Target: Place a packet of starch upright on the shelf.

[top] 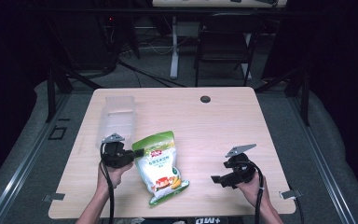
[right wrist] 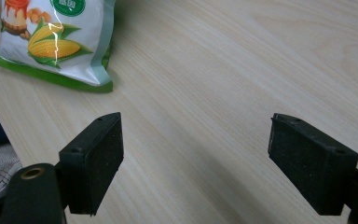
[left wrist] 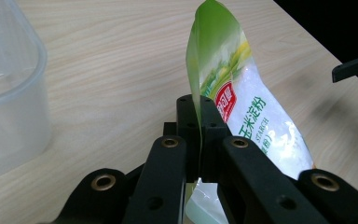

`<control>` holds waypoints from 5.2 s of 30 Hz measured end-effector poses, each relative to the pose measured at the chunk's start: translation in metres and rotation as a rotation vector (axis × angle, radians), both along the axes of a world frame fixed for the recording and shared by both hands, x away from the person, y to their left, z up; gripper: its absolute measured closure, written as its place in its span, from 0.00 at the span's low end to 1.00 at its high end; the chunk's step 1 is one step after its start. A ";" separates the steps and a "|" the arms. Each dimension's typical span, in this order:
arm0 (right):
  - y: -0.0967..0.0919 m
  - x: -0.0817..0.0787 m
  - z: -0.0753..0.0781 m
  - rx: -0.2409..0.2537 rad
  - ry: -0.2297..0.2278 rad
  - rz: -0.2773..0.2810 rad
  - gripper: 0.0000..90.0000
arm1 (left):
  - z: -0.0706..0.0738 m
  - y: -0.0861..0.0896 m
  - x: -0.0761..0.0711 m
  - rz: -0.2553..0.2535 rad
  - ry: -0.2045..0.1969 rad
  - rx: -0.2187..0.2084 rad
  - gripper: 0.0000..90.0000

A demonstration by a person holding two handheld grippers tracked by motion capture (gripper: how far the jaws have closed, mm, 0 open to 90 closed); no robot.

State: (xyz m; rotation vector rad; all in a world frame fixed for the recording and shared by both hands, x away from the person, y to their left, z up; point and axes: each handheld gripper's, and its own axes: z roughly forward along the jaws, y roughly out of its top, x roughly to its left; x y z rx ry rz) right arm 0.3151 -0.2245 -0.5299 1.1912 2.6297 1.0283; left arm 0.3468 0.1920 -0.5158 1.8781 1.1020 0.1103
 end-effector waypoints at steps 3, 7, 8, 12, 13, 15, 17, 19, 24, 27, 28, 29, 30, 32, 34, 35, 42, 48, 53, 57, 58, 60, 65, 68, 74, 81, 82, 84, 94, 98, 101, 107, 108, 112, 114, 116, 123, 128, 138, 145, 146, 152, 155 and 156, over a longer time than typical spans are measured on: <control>0.000 0.000 0.000 0.000 0.004 -0.001 0.20 | 0.005 0.001 -0.001 -0.006 -0.015 0.003 1.00; -0.001 -0.001 0.000 0.004 0.002 0.003 0.19 | 0.009 0.002 -0.002 -0.018 -0.023 0.011 1.00; -0.001 -0.002 0.000 0.010 -0.007 0.003 0.19 | 0.010 0.003 -0.001 -0.026 -0.025 0.013 1.00; 0.000 -0.002 0.001 0.011 -0.012 0.004 0.19 | 0.015 0.003 0.000 -0.032 -0.044 0.011 1.00; 0.000 -0.002 0.000 0.013 -0.011 0.006 0.19 | 0.015 0.004 0.000 -0.031 -0.044 0.011 1.00; -0.001 -0.001 -0.001 0.009 -0.005 0.004 0.19 | 0.016 0.005 0.000 -0.040 -0.044 0.015 1.00; -0.001 -0.001 0.000 -0.006 0.000 0.008 0.19 | 0.018 0.005 0.000 -0.044 -0.050 0.017 1.00; -0.001 -0.001 -0.001 0.003 -0.006 0.007 0.19 | 0.021 0.004 -0.002 -0.060 -0.061 0.021 1.00; -0.001 -0.001 -0.001 -0.008 -0.003 0.005 0.19 | 0.029 0.006 -0.003 -0.088 -0.081 0.028 1.00; -0.002 -0.001 0.000 -0.013 -0.010 0.003 0.19 | 0.032 0.006 -0.003 -0.100 -0.086 0.039 1.00; -0.002 -0.001 0.000 -0.013 -0.010 0.003 0.19 | 0.034 0.006 -0.004 -0.102 -0.090 0.037 1.00; -0.002 -0.001 0.000 -0.011 -0.012 0.001 0.19 | 0.035 0.006 -0.004 -0.112 -0.093 0.042 1.00; -0.002 -0.001 0.000 -0.008 -0.010 0.001 0.19 | 0.036 0.006 -0.004 -0.112 -0.095 0.043 1.00; -0.002 -0.001 0.000 -0.004 -0.010 0.000 0.19 | 0.039 0.006 -0.004 -0.126 -0.095 0.050 1.00; -0.001 -0.001 0.000 -0.007 -0.010 -0.002 0.19 | 0.041 0.004 -0.003 -0.132 -0.102 0.049 1.00; 0.000 -0.001 0.000 -0.004 -0.010 -0.003 0.19 | 0.045 0.003 -0.003 -0.148 -0.105 0.053 1.00; 0.000 -0.001 -0.001 -0.003 -0.017 -0.004 0.19 | 0.055 -0.003 -0.002 -0.191 -0.125 0.070 1.00; -0.001 -0.001 0.000 -0.008 -0.011 -0.007 0.19 | 0.068 -0.006 0.000 -0.233 -0.138 0.090 1.00; 0.000 -0.001 -0.001 -0.008 -0.012 -0.012 0.19 | 0.082 -0.009 0.001 -0.275 -0.181 0.128 1.00; -0.001 0.000 0.000 -0.011 -0.011 -0.009 0.18 | 0.087 -0.009 0.001 -0.289 -0.191 0.146 1.00; -0.002 0.000 0.000 -0.013 -0.011 -0.006 0.18 | 0.088 -0.009 0.002 -0.291 -0.190 0.149 1.00; -0.002 0.000 0.000 -0.013 -0.010 -0.009 0.18 | 0.090 -0.007 0.003 -0.297 -0.187 0.149 1.00; -0.001 0.000 0.000 -0.013 -0.011 -0.010 0.18 | 0.094 -0.006 0.005 -0.301 -0.194 0.163 1.00; -0.001 0.000 -0.001 -0.008 -0.008 -0.009 0.18 | 0.098 -0.005 0.005 -0.302 -0.200 0.182 1.00; -0.002 0.000 0.000 -0.017 -0.011 -0.008 0.18 | 0.106 -0.002 0.006 -0.307 -0.208 0.195 1.00; -0.002 0.000 0.000 -0.010 -0.009 -0.017 0.18 | 0.119 0.002 0.007 -0.307 -0.227 0.207 1.00; -0.002 0.000 0.000 -0.010 -0.009 -0.017 0.18 | 0.119 0.002 0.007 -0.307 -0.227 0.207 1.00; -0.002 0.000 0.000 -0.008 -0.008 -0.016 0.18 | 0.125 0.002 0.008 -0.310 -0.235 0.208 1.00; -0.003 0.000 0.001 0.001 -0.020 -0.016 0.18 | 0.150 0.008 0.013 -0.295 -0.274 0.216 1.00; -0.003 0.000 0.002 -0.006 -0.023 -0.021 0.18 | 0.157 0.012 0.016 -0.286 -0.288 0.220 1.00; -0.003 0.000 0.002 -0.011 -0.027 -0.023 0.18 | 0.163 0.013 0.018 -0.281 -0.297 0.227 1.00; -0.002 0.000 0.002 -0.004 -0.015 -0.020 0.18 | 0.174 0.016 0.023 -0.273 -0.319 0.241 1.00; -0.002 0.000 0.002 -0.002 -0.017 -0.021 0.18 | 0.175 0.017 0.024 -0.268 -0.322 0.239 1.00; -0.004 0.000 0.002 -0.015 -0.023 -0.020 0.18 | 0.181 0.021 0.028 -0.258 -0.329 0.231 1.00; -0.004 0.000 0.002 -0.014 -0.025 -0.025 0.18 | 0.184 0.023 0.030 -0.251 -0.335 0.233 1.00; -0.004 0.000 0.002 -0.011 -0.027 -0.024 0.18 | 0.187 0.026 0.032 -0.242 -0.343 0.238 1.00; -0.003 0.000 0.002 -0.013 -0.029 -0.027 0.18 | 0.196 0.036 0.039 -0.218 -0.369 0.256 1.00; -0.003 0.000 0.001 -0.010 -0.026 -0.030 0.18 | 0.198 0.043 0.042 -0.207 -0.381 0.259 1.00; -0.004 0.000 0.001 -0.019 -0.024 -0.029 0.18 | 0.199 0.060 0.048 -0.172 -0.390 0.272 1.00; -0.004 0.001 0.001 -0.017 -0.019 -0.028 0.18 | 0.197 0.071 0.052 -0.152 -0.396 0.284 1.00; -0.004 0.001 0.001 -0.017 -0.019 -0.028 0.18 | 0.196 0.072 0.053 -0.149 -0.397 0.288 1.00; -0.004 0.001 0.001 -0.016 -0.019 -0.031 0.18 | 0.194 0.079 0.055 -0.138 -0.385 0.301 1.00; -0.003 0.001 0.001 -0.001 -0.018 -0.039 0.18 | 0.192 0.082 0.057 -0.132 -0.383 0.312 1.00; -0.004 0.001 0.001 -0.007 -0.015 -0.030 0.18 | 0.192 0.083 0.058 -0.129 -0.387 0.318 1.00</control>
